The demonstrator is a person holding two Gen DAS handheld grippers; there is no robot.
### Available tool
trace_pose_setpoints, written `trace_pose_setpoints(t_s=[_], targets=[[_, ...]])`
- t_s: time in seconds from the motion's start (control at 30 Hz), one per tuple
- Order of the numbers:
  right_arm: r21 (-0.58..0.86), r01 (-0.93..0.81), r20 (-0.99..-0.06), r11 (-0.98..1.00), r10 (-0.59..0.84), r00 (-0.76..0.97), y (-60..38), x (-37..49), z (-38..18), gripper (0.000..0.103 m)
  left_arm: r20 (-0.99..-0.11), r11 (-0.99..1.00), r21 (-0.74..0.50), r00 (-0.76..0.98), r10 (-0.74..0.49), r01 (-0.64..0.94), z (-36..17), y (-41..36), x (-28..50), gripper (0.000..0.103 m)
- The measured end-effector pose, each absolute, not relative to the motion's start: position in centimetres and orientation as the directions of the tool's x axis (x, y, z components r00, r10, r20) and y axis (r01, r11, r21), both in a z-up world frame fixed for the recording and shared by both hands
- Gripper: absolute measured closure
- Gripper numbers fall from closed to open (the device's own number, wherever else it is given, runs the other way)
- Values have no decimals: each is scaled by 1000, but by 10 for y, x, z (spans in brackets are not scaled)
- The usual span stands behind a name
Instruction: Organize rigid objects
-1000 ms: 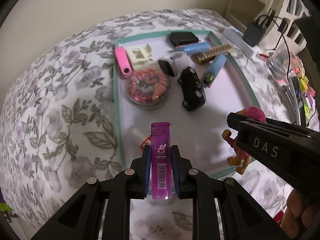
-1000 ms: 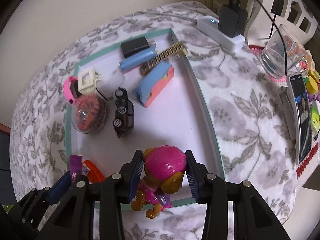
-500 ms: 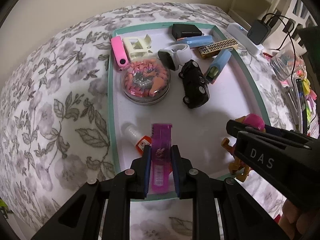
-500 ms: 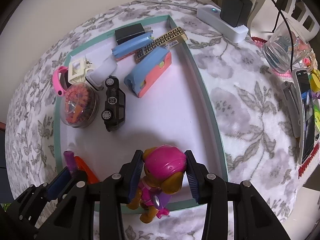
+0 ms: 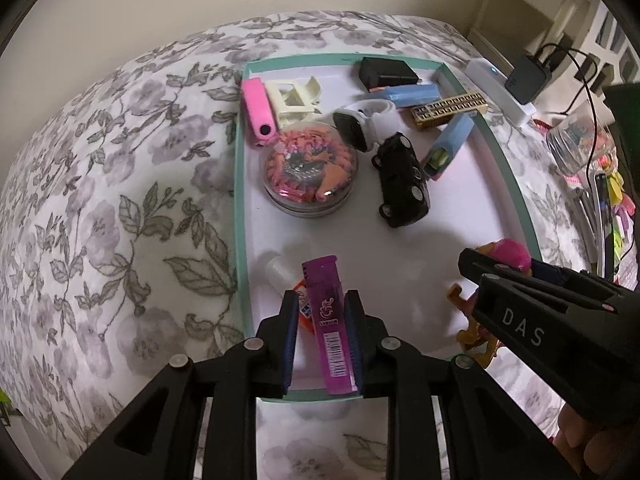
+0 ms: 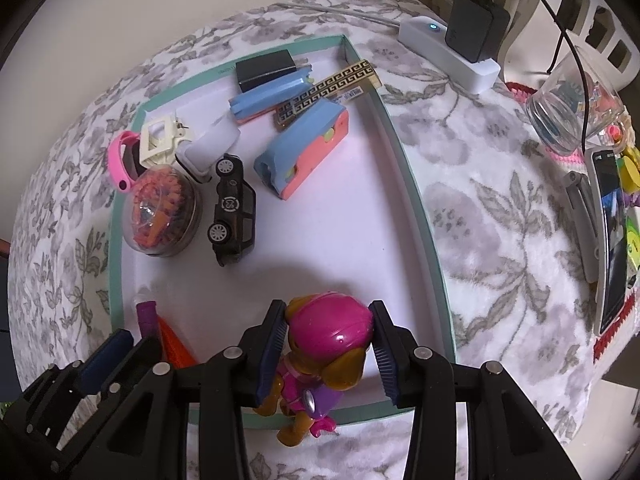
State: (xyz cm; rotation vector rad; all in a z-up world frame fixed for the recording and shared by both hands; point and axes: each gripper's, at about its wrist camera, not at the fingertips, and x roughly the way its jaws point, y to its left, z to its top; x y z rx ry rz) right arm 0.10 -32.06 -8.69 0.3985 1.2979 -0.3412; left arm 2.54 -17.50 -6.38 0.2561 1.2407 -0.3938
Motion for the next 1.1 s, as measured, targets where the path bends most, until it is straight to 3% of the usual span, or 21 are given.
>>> trace_pose_setpoints(t_s=[0.1, 0.2, 0.5, 0.7, 0.83, 0.93, 1.03, 1.1], targets=[[95, 456, -967, 885, -27, 254, -321, 1, -83, 48, -947, 910, -24, 281, -153, 413, -61, -173, 28, 63], [100, 451, -962, 887, -30, 272, -322, 0, -78, 46, -942, 918, -26, 297, -155, 395, -56, -167, 31, 60], [86, 413, -945, 906, -57, 321, -313, -3, -65, 33, -931, 946, 21, 352, -99, 324, -49, -142, 39, 59], [88, 347, -922, 934, -55, 382, -290, -7, -49, 17, -918, 967, 61, 395, -43, 248, -41, -110, 42, 59], [66, 311, -907, 948, -73, 414, -272, -10, -39, 11, -908, 978, 60, 419, -29, 198, -32, -87, 42, 28], [61, 286, -898, 956, -73, 435, -263, -14, -33, 1, -897, 983, 55, 441, -29, 177, -24, -72, 37, 23], [45, 268, -890, 962, -84, 449, -255, -20, -28, 0, -893, 987, 36, 449, -38, 156, -19, -60, 31, 12], [42, 263, -885, 964, -87, 458, -250, -24, -25, 0, -889, 989, 31, 455, -40, 146, -16, -53, 26, 12]])
